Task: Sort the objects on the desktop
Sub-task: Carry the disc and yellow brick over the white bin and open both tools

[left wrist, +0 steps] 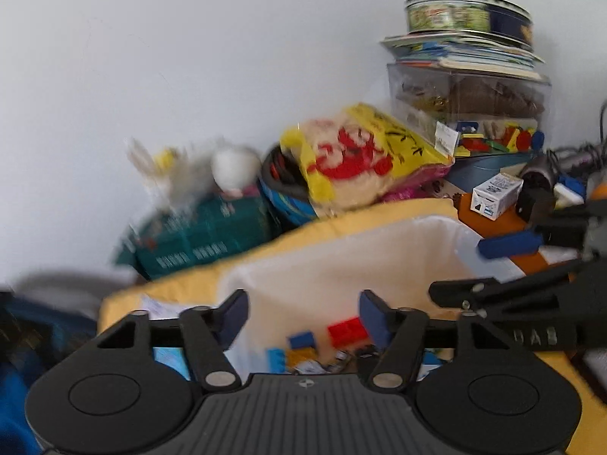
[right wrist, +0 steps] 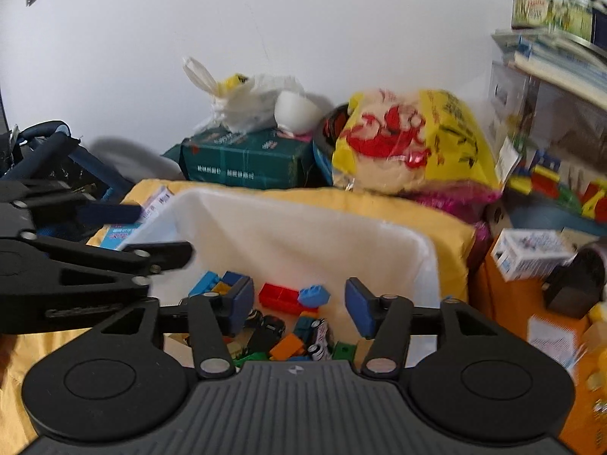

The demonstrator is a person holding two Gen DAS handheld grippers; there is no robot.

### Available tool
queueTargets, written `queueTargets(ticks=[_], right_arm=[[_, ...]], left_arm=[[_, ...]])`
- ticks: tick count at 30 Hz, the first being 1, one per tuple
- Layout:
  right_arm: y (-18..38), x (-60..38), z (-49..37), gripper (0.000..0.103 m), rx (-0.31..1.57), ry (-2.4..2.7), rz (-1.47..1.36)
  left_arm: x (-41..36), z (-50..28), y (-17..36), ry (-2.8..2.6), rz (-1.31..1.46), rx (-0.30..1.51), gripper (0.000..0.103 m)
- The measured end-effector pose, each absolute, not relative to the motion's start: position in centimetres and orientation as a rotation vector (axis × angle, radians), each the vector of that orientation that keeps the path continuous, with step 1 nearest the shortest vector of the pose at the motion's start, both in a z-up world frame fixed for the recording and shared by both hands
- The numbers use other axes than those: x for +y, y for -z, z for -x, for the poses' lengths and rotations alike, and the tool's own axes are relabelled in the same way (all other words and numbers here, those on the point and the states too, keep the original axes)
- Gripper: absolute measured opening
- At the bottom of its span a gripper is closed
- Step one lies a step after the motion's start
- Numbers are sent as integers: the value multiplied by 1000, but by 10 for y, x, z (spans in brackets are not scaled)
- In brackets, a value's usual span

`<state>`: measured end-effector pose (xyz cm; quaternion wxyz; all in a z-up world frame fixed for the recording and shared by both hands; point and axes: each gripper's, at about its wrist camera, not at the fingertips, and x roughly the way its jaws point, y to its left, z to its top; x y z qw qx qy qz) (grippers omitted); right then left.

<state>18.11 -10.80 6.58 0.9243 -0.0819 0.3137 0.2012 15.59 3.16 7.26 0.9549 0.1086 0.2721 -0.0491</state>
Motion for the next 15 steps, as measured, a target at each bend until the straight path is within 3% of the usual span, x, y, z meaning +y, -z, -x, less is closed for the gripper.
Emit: queueTargets(ticks=[4, 5, 7, 11, 15], right_arm=[[-79, -120, -189, 73, 724, -423, 151], [-81, -121, -192, 84, 750, -428, 164], [-81, -121, -197, 91, 786, -420, 229], [-72, -122, -198, 95, 840, -409, 349], [-65, -130, -205, 95, 919, -418, 260]], left_arm=[[13, -139, -89, 68, -356, 489, 87], [10, -140, -91, 92, -377, 492, 87], [5, -150, -91, 168, -394, 574, 87], [5, -166, -91, 152, -376, 667, 87], [14, -181, -92, 125, -282, 742, 87]])
